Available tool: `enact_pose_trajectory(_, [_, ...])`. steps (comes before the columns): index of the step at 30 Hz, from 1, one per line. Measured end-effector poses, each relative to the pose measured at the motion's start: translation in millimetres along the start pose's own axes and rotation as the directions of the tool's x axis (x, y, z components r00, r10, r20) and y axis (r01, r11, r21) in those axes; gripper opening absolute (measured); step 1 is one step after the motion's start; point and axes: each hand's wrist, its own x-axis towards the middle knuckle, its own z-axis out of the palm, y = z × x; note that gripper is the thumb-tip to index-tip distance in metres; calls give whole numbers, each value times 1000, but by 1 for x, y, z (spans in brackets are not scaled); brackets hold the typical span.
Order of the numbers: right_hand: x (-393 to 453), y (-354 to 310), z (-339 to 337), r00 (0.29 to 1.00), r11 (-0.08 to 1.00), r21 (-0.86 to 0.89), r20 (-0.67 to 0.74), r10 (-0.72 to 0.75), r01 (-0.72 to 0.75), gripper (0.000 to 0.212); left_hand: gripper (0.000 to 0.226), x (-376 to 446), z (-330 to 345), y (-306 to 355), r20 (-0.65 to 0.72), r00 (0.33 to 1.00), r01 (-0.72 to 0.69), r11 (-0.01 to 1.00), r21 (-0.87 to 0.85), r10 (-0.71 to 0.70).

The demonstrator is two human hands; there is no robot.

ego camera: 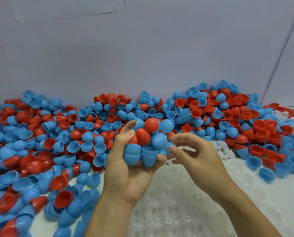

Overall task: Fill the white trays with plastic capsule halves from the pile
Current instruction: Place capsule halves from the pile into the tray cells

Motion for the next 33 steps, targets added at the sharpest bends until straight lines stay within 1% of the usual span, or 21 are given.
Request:
enact_pose_trajectory(4, [1, 0, -1, 996, 999, 52, -85, 11, -6, 6, 32, 2, -3, 0, -68, 997, -51, 997, -63, 47])
enact_pose_trajectory(7, [1, -1, -3, 992, 997, 82, -122, 19, -9, 1, 30, 3, -5, -1, -105, 992, -74, 995, -66, 67])
enact_pose_trajectory(9, [1, -2, -2, 995, 997, 73, -102, 22, -14, 8, 28, 4, -4, -2, -122, 990, -76, 995, -62, 68])
enact_pose_trajectory(13, [0, -2, 3, 1000, 998, -60, -1, -16, 16, 22, 31, 5, -1, -7, -155, 986, -76, 994, -78, 64])
enact_pose_trajectory(15, [-1, -3, 6, 1000, 997, -75, -11, -29, 29, 21, 32, 6, -2, -8, -170, 983, -86, 994, -71, 73])
enact_pose_trajectory(18, [-3, -3, 7, 998, 998, -46, -49, -36, 33, 9, 34, 7, -2, -9, -186, 979, -94, 993, -67, 80])
enact_pose_trajectory(19, [-3, -4, 8, 998, 999, -40, -42, -39, 37, 9, 36, 7, -1, -8, -193, 978, -95, 993, -71, 80])
enact_pose_trajectory(22, [-6, -5, 9, 998, 994, -95, 9, -57, 57, 18, 32, 7, -2, -7, -202, 977, -84, 995, -57, 71])
enact_pose_trajectory(24, [-6, -5, 9, 999, 991, -124, 19, -41, 43, 19, 28, 7, -2, -5, -209, 976, -67, 997, -32, 59])
enact_pose_trajectory(25, [-6, -5, 9, 999, 990, -141, 16, -28, 30, 23, 29, 6, -3, -3, -208, 976, -67, 997, -24, 60])
enact_pose_trajectory(26, [-5, -5, 9, 1000, 987, -160, 14, -12, 14, 29, 30, 6, -4, 2, -210, 975, -80, 997, -15, 75])
enact_pose_trajectory(28, [-5, -3, 9, 1000, 978, -207, 13, 19, -15, 35, 25, 5, -9, 17, -219, 964, -151, 988, 3, 149])
enact_pose_trajectory(31, [-5, -4, 7, 998, 931, -363, 24, 55, -43, 30, 18, 2, -19, 46, -227, 930, -289, 957, 36, 290])
enact_pose_trajectory(33, [-5, -7, 7, 997, 878, -477, 38, 60, -35, 30, 6, 1, -27, 59, -222, 912, -343, 938, 53, 346])
